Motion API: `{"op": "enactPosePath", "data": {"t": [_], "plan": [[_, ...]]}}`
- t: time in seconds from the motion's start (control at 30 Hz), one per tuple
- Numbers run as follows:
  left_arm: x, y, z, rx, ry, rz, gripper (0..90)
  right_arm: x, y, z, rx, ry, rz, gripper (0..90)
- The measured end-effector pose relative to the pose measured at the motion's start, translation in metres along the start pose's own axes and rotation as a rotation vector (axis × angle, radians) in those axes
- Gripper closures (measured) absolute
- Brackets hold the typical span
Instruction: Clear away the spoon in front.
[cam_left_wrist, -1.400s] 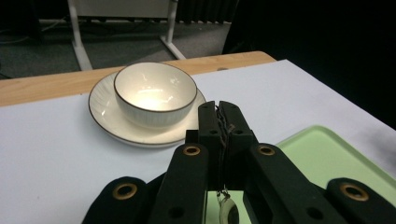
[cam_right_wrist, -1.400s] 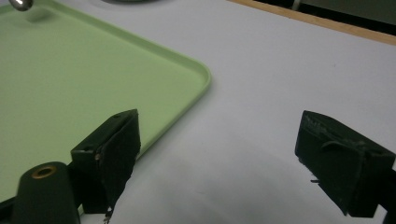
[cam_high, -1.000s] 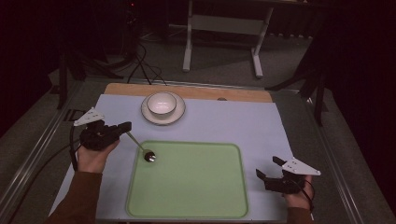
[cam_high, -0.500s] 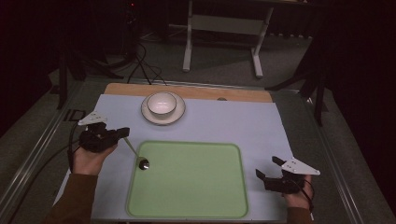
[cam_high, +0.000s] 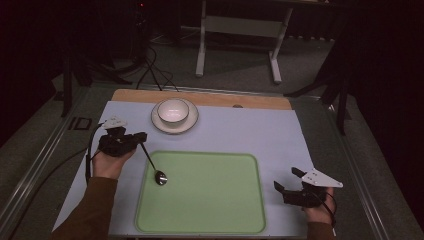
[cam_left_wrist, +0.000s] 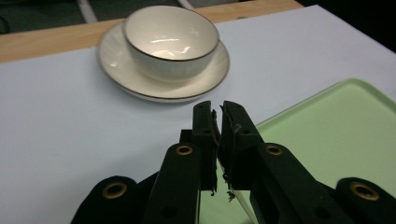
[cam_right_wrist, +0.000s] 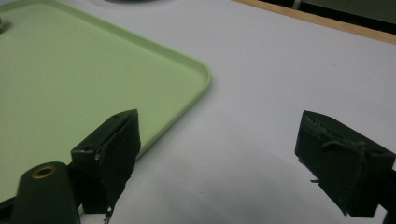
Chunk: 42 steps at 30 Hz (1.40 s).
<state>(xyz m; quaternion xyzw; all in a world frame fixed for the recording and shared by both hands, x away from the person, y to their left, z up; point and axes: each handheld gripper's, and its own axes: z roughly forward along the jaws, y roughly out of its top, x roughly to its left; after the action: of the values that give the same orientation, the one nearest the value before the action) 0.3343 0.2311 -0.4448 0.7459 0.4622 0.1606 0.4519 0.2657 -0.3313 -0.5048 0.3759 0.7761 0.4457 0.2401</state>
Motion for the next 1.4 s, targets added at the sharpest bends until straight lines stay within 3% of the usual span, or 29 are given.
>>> {"op": "enactPosePath", "data": {"t": [0.13, 0.37, 0.53, 1.23, 1.4], "plan": [[-0.004, -0.001, 0.006, 0.004, -0.007, 0.025, 83.1, 0.0, 0.0, 0.0, -0.001, 0.0, 0.0, 13.9], [-0.007, -0.002, 0.014, 0.006, -0.015, 0.033, 82.8, 0.0, 0.0, 0.0, -0.001, 0.0, -0.002, 13.8], [-0.012, -0.006, 0.023, 0.026, -0.043, 0.046, 82.0, 0.0, 0.0, 0.0, 0.001, 0.0, -0.001, 13.8], [-0.024, -0.026, 0.053, 0.086, -0.103, 0.04, 80.2, 0.0, 0.0, 0.001, 0.001, 0.004, -0.003, 13.8], [-0.027, -0.032, 0.057, 0.109, -0.113, 0.061, 79.6, 0.0, 0.001, 0.001, 0.002, 0.006, -0.006, 13.8]]}}
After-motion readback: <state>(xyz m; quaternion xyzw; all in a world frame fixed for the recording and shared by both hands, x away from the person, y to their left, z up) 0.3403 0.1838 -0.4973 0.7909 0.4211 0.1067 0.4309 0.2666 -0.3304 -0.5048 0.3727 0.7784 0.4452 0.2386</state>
